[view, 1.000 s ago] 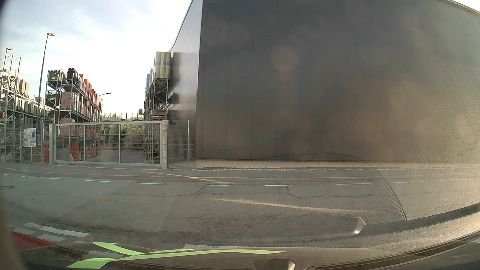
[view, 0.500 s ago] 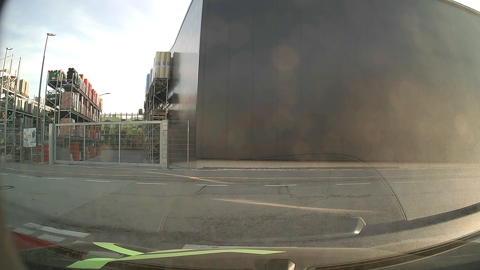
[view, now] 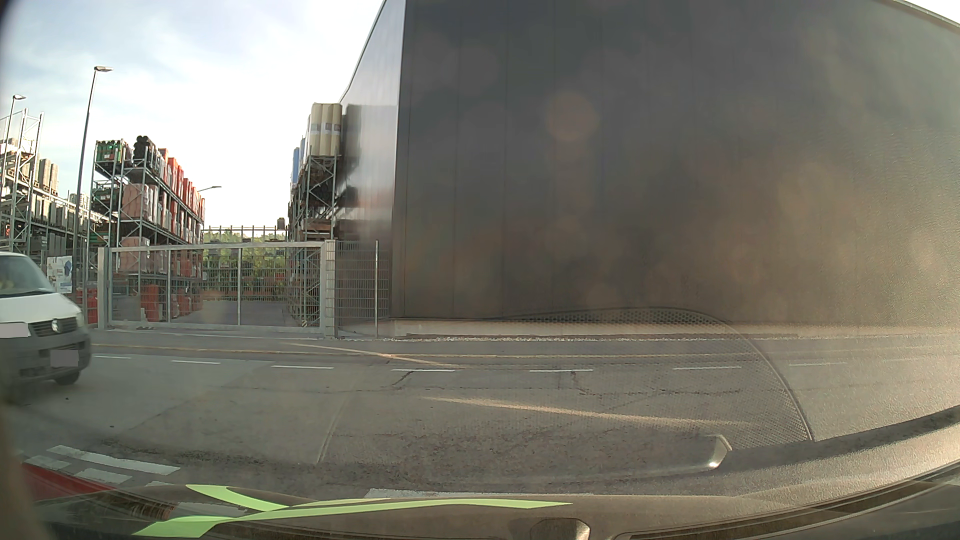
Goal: Follow the waypoints while adhering to traffic rules and regulations
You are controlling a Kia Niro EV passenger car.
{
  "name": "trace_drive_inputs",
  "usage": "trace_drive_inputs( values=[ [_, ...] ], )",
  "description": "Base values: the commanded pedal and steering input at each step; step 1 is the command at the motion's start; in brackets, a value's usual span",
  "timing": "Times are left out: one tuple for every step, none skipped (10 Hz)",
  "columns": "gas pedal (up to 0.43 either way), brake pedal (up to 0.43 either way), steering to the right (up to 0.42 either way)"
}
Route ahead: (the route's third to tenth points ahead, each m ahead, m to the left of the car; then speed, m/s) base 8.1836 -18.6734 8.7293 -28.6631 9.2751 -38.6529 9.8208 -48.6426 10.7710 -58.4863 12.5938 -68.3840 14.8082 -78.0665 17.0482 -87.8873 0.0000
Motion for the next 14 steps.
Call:
trace_drive_inputs(
  values=[
    [0.0,0.549,0.645],
    [0.0,0.549,0.645],
    [0.0,0.549,0.645],
    [0.0,0.549,0.645],
    [0.0,0.549,0.645],
    [0.0,0.549,0.645],
    [0.0,0.549,0.645],
    [0.0,0.549,0.645],
    [0.0,0.549,0.645],
    [0.0,0.549,0.645],
    [0.0,0.549,0.645],
    [0.0,0.549,0.645],
    [0.0,0.549,0.645],
    [0.0,0.549,0.645]
  ],
)
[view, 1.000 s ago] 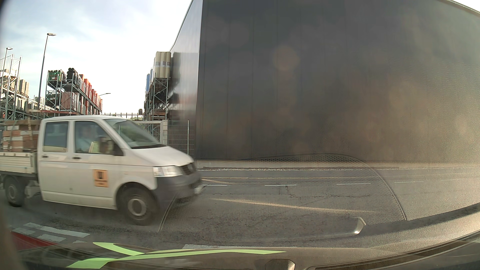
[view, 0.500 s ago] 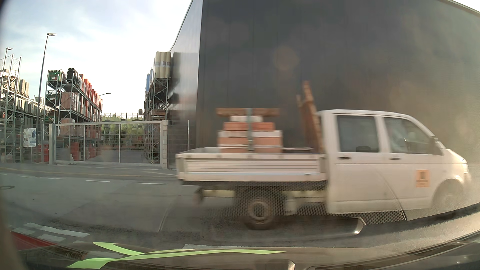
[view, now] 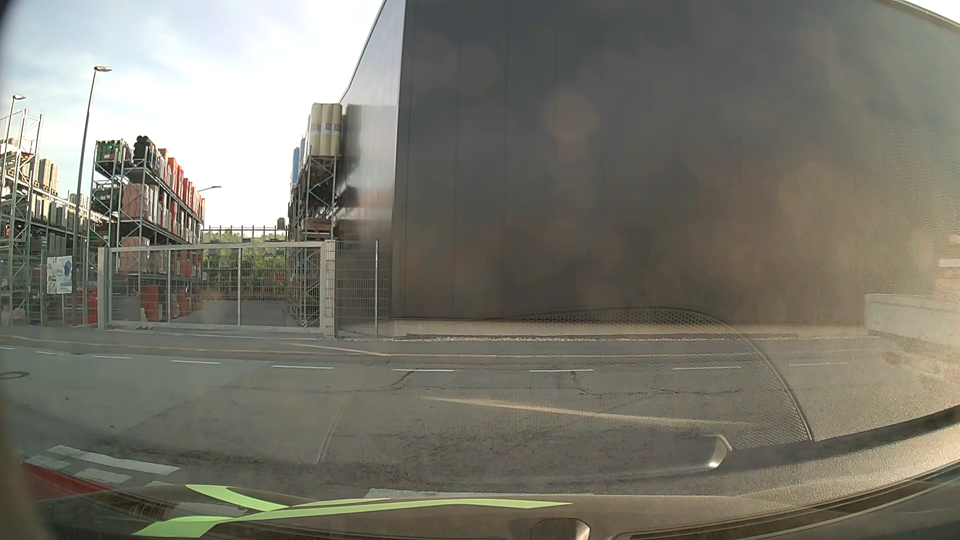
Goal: Follow the waypoints while adhering to traffic rules and regulations
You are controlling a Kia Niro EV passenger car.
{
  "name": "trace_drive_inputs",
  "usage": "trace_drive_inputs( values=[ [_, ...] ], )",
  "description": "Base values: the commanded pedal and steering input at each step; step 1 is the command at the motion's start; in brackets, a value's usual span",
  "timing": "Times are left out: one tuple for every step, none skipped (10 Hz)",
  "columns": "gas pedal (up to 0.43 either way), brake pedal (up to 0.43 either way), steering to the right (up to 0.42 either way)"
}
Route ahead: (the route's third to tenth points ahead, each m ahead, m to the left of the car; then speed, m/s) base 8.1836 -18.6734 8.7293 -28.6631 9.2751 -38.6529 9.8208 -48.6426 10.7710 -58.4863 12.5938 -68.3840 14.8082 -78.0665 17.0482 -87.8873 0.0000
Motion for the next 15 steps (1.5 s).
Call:
trace_drive_inputs(
  values=[
    [0.0,0.549,0.645],
    [0.0,0.549,0.645],
    [0.0,0.549,0.645],
    [0.0,0.549,0.645],
    [0.0,0.549,0.645],
    [0.0,0.549,0.645],
    [0.0,0.549,0.645],
    [0.0,0.549,0.645],
    [0.0,0.524,0.645],
    [0.0,0.5,0.645],
    [0.0,0.463,0.646],
    [0.0,0.445,0.649],
    [0.0,0.433,0.651],
    [0.0,0.427,0.653],
    [0.0,0.421,0.659]
  ],
)
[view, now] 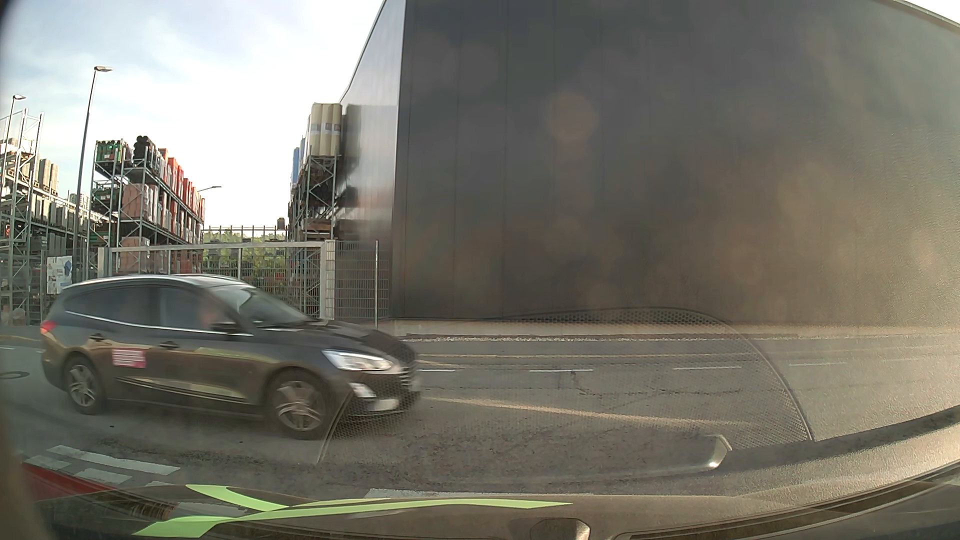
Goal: Follow the waypoints while adhering to traffic rules and regulations
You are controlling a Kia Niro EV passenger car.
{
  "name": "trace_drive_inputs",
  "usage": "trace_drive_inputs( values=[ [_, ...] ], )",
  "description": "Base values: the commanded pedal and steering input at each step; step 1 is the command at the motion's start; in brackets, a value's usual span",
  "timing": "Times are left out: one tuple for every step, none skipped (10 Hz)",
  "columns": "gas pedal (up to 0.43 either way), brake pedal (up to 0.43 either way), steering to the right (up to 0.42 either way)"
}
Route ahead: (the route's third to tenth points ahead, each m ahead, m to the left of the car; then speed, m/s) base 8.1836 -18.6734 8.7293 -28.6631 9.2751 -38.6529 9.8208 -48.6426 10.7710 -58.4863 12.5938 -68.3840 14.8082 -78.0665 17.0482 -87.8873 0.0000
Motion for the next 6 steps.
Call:
trace_drive_inputs(
  values=[
    [0.0,0.409,0.662],
    [0.0,0.396,0.662],
    [0.0,0.36,0.668],
    [0.0,0.262,0.684],
    [0.0,0.061,0.706],
    [0.0,0.0,0.73]
  ],
)
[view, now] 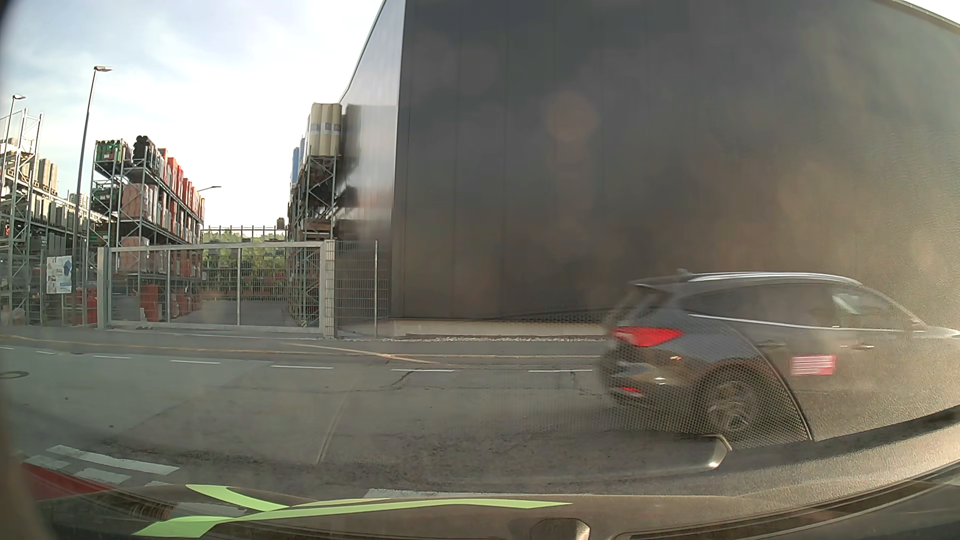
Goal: Follow the waypoints while adhering to traffic rules and regulations
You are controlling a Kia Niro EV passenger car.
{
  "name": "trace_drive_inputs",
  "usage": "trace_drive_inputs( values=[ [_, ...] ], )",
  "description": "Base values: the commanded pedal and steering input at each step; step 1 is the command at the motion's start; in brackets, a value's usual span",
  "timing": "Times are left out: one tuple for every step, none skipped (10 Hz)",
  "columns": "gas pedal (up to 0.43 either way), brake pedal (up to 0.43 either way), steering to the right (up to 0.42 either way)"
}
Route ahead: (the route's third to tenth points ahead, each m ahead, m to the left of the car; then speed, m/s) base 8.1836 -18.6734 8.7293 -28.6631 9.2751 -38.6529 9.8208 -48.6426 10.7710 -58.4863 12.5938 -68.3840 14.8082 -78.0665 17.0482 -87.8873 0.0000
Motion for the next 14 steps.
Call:
trace_drive_inputs(
  values=[
    [0.0,0.0,0.743],
    [0.0,0.0,0.745],
    [0.0,0.0,0.747],
    [0.0,0.0,0.759],
    [0.0,0.0,0.771],
    [0.0,0.0,0.777],
    [0.008,0.0,0.776],
    [0.047,0.0,0.773],
    [0.059,0.0,0.761],
    [0.059,0.0,0.745],
    [0.059,0.0,0.733],
    [0.059,0.0,0.719],
    [0.047,0.0,0.7],
    [0.0,0.0,0.686]
  ],
)
